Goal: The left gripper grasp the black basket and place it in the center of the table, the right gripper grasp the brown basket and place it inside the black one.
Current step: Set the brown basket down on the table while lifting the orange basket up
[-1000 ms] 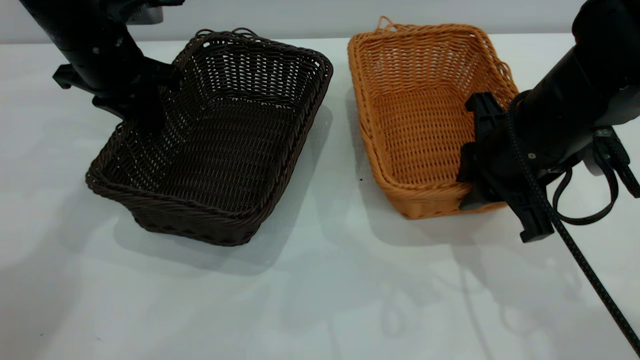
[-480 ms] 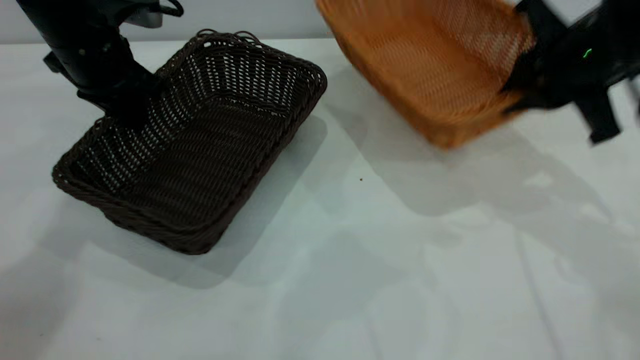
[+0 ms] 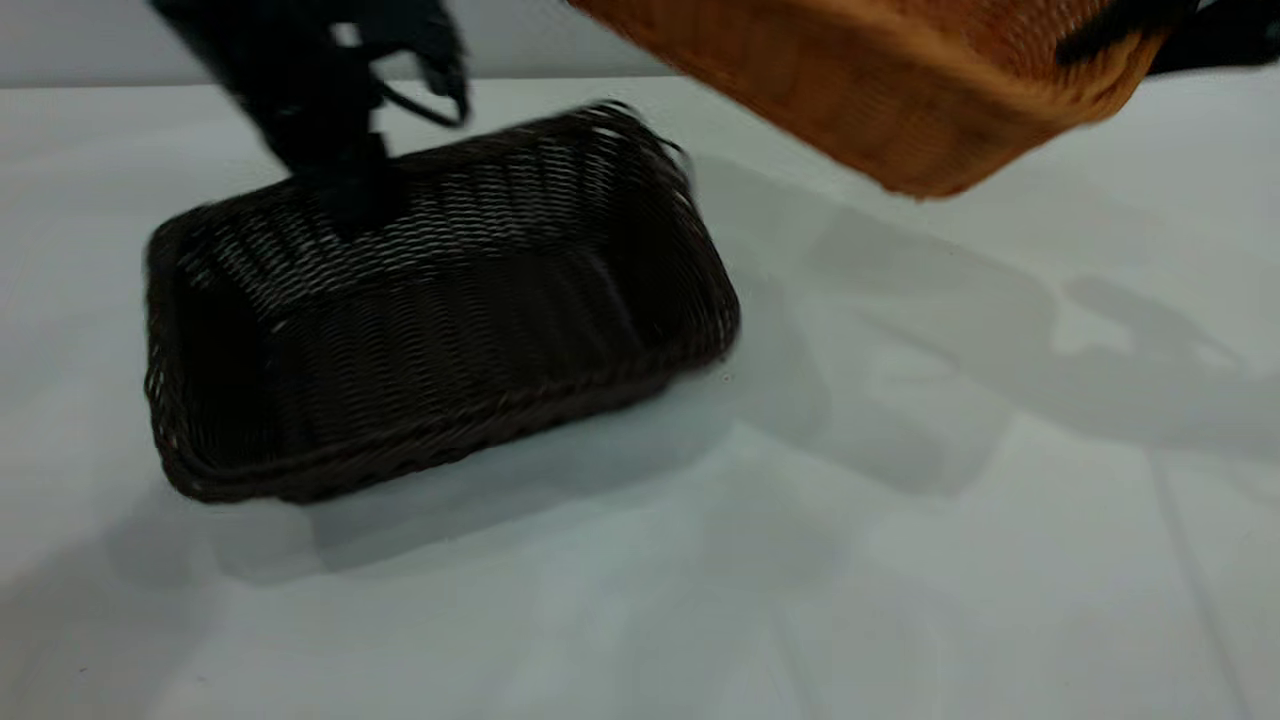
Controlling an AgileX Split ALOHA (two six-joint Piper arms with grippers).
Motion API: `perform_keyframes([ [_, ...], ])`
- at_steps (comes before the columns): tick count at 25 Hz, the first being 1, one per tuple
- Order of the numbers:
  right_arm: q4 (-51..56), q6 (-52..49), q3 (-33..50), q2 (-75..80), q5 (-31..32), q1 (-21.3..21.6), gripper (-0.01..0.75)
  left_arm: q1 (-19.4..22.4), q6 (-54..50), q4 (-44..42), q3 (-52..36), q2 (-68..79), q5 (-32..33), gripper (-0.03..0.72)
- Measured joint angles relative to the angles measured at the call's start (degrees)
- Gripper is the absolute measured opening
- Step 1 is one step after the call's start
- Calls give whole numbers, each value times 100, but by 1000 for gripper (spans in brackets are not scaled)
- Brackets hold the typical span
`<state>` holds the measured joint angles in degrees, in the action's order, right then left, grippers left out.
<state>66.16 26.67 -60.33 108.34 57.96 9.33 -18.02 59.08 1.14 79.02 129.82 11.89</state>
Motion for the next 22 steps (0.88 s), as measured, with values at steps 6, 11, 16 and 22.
perform_keyframes([
  [6, -46, -25, -619, 0, 294, 94, 62, -497, 904, -73, 0, 239, -812, 74],
  [11, -66, -19, -687, 0, 323, 94, 62, -753, 975, -159, 0, 278, -991, 74],
  [16, -76, 3, -687, 0, 297, 124, 62, -917, 1022, -176, 0, 283, -1075, 75],
  [22, -62, 5, -713, 0, 286, 480, 62, -929, 1026, -176, 0, 290, -1108, 124],
])
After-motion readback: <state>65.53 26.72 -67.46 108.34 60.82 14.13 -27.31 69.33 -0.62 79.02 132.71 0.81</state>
